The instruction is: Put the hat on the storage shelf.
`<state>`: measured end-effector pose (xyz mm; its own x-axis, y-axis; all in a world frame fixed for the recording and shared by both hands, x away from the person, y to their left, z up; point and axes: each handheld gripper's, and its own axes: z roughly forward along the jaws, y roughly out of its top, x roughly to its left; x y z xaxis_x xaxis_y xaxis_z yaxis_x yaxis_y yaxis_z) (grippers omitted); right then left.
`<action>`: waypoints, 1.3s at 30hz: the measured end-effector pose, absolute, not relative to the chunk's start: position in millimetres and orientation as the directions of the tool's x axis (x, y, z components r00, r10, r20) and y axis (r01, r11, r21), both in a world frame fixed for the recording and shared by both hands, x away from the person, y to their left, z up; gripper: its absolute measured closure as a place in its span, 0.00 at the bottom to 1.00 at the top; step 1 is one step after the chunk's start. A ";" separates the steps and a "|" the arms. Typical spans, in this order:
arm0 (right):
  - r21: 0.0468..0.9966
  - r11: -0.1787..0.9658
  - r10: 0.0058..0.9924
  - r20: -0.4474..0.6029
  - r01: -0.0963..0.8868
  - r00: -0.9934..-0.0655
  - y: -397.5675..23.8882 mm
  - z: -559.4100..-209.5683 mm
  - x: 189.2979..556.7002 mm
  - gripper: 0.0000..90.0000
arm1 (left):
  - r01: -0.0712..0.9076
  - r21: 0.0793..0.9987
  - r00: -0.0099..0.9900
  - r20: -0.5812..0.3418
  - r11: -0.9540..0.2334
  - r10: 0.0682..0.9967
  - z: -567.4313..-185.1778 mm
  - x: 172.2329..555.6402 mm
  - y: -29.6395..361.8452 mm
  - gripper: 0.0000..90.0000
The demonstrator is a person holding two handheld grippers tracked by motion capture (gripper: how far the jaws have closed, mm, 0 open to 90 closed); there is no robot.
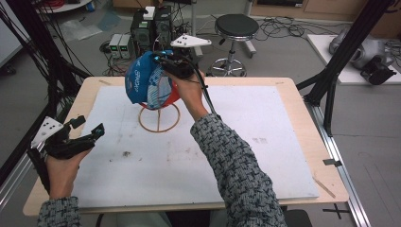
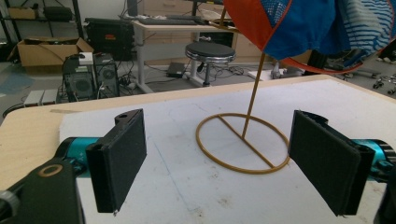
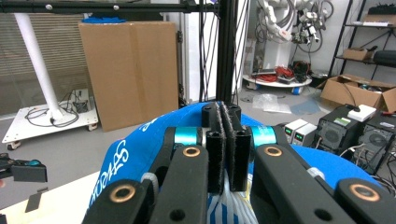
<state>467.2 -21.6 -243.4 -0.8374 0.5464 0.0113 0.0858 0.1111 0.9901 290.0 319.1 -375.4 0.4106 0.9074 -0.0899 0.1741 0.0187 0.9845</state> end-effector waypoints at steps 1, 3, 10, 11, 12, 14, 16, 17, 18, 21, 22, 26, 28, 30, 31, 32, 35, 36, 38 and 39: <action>0.990 0.110 0.547 0.018 0.093 -0.837 -21.1 -244.0 467.5 0.99 | 0.174 0.984 0.412 -0.090 0.019 0.907 -375.5 290.2 318.9 0.22; 0.990 0.113 0.543 0.011 0.086 -0.840 -19.2 -244.3 466.8 0.99 | 0.174 0.985 0.411 -0.090 0.018 0.907 -375.6 290.5 318.5 0.22; 0.991 0.102 0.542 0.015 0.084 -0.840 -11.5 -240.9 468.6 0.99 | 0.177 0.984 0.415 -0.090 0.017 0.906 -376.5 291.3 317.2 0.22; 0.991 0.100 0.544 0.017 0.085 -0.839 -10.5 -240.2 468.9 0.99 | 0.176 0.984 0.414 -0.090 0.017 0.906 -376.5 291.4 317.3 0.22; 0.991 0.102 0.548 0.017 0.086 -0.836 -9.5 -239.6 469.2 0.99 | 0.178 0.984 0.414 -0.091 0.018 0.905 -376.5 291.4 317.6 0.22; 0.991 0.100 0.550 0.020 0.090 -0.835 -8.3 -239.4 470.9 0.99 | 0.179 0.984 0.415 -0.090 0.016 0.905 -376.8 291.5 318.3 0.22; 0.990 0.106 0.551 0.022 0.096 -0.834 -7.9 -240.6 472.8 0.98 | 0.179 0.984 0.413 -0.093 0.019 0.906 -376.8 291.1 318.4 0.22; 0.989 0.107 0.555 0.028 0.105 -0.832 -8.6 -241.8 474.4 0.98 | 0.178 0.984 0.413 -0.093 0.019 0.906 -376.8 291.0 318.7 0.22; 0.988 0.107 0.556 0.033 0.110 -0.831 -9.5 -242.5 475.7 0.98 | 0.177 0.984 0.413 -0.093 0.021 0.906 -376.6 290.9 318.7 0.22; 0.988 0.092 0.551 0.052 0.122 -0.833 -12.3 -242.7 477.5 0.98 | 0.177 0.984 0.413 -0.096 0.023 0.906 -376.5 291.1 318.7 0.22; 0.988 0.097 0.553 0.048 0.122 -0.832 -12.5 -242.6 477.4 0.98 | 0.178 0.984 0.413 -0.097 0.025 0.905 -376.5 291.2 318.6 0.22; 0.986 0.102 0.556 0.054 0.132 -0.829 -14.3 -244.1 478.5 0.97 | 0.177 0.984 0.414 -0.097 0.024 0.905 -376.3 290.9 318.7 0.22; 0.985 0.103 0.557 0.061 0.141 -0.828 -15.3 -245.8 479.5 0.95 | 0.181 0.983 0.414 -0.095 0.021 0.905 -376.1 290.7 319.2 0.22; 0.983 0.106 0.554 0.065 0.148 -0.830 -16.1 -247.7 481.0 0.95 | 0.181 0.983 0.414 -0.095 0.021 0.905 -376.4 290.9 319.2 0.22; 0.983 0.107 0.557 0.065 0.149 -0.828 -16.0 -248.4 481.6 0.95 | 0.182 0.983 0.415 -0.096 0.021 0.905 -376.3 290.9 319.2 0.22; 0.982 0.109 0.558 0.066 0.152 -0.827 -15.9 -249.0 482.2 0.94 | 0.181 0.983 0.414 -0.096 0.021 0.905 -376.3 290.9 319.0 0.22; 0.980 0.123 0.563 0.062 0.158 -0.824 -14.6 -251.1 483.4 0.92 | 0.178 0.984 0.416 -0.094 0.020 0.905 -376.0 290.8 319.0 0.22; 0.979 0.128 0.564 0.060 0.159 -0.824 -14.2 -251.8 483.7 0.90 | 0.179 0.984 0.416 -0.094 0.019 0.905 -375.9 290.7 319.3 0.22; 0.977 0.136 0.569 0.060 0.165 -0.820 -13.8 -253.3 484.5 0.87 | 0.178 0.984 0.414 -0.093 0.020 0.905 -376.0 290.7 319.7 0.22; 0.976 0.138 0.568 0.062 0.169 -0.821 -14.0 -254.1 485.0 0.86 | 0.179 0.984 0.413 -0.092 0.018 0.906 -376.0 290.6 320.0 0.22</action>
